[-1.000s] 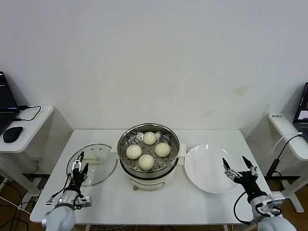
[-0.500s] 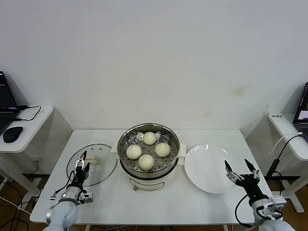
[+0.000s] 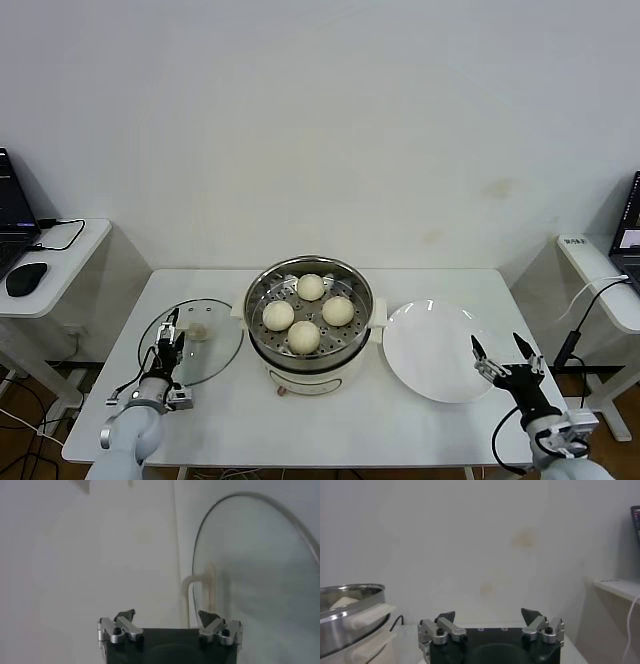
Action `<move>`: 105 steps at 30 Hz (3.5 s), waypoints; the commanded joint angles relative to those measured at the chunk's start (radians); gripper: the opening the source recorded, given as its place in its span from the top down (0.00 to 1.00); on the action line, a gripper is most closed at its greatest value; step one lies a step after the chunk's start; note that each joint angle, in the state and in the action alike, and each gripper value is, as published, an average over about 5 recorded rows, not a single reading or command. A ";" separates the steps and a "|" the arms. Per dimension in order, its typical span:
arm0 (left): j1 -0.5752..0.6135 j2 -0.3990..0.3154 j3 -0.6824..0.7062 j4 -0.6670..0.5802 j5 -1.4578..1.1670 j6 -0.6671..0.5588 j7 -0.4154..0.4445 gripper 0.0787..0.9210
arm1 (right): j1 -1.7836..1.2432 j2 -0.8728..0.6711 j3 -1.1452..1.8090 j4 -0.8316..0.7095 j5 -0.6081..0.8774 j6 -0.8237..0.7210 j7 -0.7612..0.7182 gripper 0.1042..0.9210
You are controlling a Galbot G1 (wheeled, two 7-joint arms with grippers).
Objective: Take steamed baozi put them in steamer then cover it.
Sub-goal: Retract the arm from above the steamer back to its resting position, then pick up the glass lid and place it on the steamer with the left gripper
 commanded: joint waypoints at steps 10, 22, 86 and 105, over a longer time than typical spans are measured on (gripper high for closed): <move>-0.090 -0.004 0.005 0.100 -0.014 0.000 -0.008 0.12 | -0.005 0.008 0.004 -0.004 -0.010 0.002 -0.002 0.12; -0.126 -0.017 0.014 0.127 -0.019 0.001 -0.026 0.12 | -0.002 0.010 0.000 -0.012 -0.022 0.004 -0.004 0.12; 0.196 0.074 -0.147 -0.499 -0.040 0.270 0.168 0.93 | 0.000 0.010 0.031 0.095 -0.034 -0.203 0.093 0.12; 0.150 -0.015 0.037 -0.804 0.145 0.512 0.461 0.93 | 0.008 0.031 0.047 0.108 -0.049 -0.258 0.124 0.12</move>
